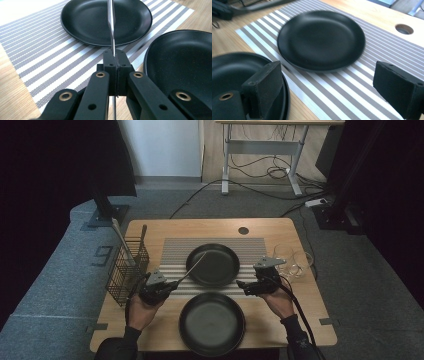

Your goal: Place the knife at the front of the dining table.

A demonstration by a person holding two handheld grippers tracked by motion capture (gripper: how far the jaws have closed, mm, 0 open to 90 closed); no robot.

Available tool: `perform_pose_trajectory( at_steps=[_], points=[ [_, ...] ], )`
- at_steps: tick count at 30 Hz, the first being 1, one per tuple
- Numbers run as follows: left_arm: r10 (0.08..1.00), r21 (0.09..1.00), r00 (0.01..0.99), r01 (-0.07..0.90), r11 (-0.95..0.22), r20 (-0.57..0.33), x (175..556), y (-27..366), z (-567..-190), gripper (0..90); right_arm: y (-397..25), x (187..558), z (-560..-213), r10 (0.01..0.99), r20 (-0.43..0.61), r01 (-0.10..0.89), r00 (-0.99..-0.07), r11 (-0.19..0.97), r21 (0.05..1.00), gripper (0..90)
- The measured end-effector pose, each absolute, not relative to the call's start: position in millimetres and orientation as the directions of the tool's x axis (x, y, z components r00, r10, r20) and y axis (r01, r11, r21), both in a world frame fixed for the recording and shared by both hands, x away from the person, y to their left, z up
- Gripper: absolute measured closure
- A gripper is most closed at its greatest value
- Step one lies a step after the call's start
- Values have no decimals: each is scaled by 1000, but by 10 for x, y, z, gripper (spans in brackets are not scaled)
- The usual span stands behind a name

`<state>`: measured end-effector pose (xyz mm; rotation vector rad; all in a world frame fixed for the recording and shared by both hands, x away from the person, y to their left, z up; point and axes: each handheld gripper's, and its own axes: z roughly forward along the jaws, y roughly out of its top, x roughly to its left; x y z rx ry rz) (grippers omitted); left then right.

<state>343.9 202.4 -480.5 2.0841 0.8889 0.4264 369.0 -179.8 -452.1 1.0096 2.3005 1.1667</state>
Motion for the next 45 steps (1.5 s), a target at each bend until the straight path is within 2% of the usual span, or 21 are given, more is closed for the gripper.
perform_pose_trajectory(
  at_steps=[8, 26, 35, 45],
  points=[
    [739, 783, 674, 462, -417, -4, 3465, 2043, -4832, 895, -1980, 3600, -4757, 768, 9, 470, -640, 381, 796, 87],
    [801, 757, 599, 521, -395, 5, 3607, 2092, -4934, 896, -2218, 3505, -5339, 792, 3, 545, -611, 418, 727, 105],
    [830, 743, 558, 555, -373, 0, 3707, 2076, -4999, 895, -2306, 3526, -5506, 801, 8, 562, -598, 413, 716, 105],
    [860, 729, 510, 588, -351, 3, 3835, 2052, -5013, 895, -2259, 3528, -5570, 812, -12, 550, -584, 406, 730, 45]
  ],
)
